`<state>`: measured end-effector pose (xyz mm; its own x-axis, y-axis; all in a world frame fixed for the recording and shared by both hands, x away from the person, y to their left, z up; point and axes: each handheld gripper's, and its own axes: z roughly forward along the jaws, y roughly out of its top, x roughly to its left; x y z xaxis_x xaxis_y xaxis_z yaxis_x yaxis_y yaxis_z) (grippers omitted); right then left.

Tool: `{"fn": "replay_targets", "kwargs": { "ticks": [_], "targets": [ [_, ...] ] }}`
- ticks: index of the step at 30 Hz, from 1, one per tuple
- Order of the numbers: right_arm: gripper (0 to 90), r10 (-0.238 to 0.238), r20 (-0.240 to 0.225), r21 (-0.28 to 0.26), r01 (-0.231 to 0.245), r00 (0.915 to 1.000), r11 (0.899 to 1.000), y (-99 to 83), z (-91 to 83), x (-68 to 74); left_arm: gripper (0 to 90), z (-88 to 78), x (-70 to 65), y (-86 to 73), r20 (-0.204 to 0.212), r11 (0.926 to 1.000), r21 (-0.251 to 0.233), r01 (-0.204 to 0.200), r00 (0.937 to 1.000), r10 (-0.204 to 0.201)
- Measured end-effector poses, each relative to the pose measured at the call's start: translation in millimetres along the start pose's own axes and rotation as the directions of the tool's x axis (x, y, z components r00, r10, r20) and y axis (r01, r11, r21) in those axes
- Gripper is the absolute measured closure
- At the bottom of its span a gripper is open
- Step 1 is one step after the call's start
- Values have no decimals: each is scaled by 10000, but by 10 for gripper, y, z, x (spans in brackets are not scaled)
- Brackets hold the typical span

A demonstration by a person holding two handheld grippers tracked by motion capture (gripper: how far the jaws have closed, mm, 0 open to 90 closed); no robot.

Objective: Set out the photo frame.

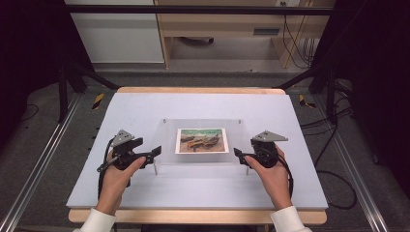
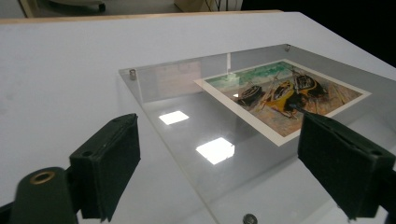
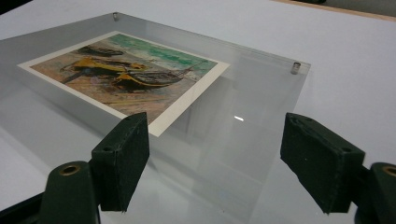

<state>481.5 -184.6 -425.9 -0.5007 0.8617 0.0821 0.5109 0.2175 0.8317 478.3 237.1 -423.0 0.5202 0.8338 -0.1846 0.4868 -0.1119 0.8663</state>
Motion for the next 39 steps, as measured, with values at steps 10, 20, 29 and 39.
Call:
{"fn": "replay_targets", "kwargs": {
  "ticks": [10,20,29,39],
  "targets": [
    [282,622,-308,263,-614,9976,9978,-89,31,-97,204,131,-6,-147,178,9967,294,760,9969,-766],
    [200,796,-604,522,-765,9950,9957,-117,81,-70,161,184,-48,-184,728,9919,796,992,9918,-1051],
    [156,1305,-823,751,-1244,9880,9894,-148,123,-97,141,247,-2,-253,914,9821,1196,1455,9834,-1568],
    [135,2324,-1263,1057,-2199,9644,9698,-193,124,-149,141,258,39,-281,1188,9733,1304,1888,9717,-2044]
  ]
}}
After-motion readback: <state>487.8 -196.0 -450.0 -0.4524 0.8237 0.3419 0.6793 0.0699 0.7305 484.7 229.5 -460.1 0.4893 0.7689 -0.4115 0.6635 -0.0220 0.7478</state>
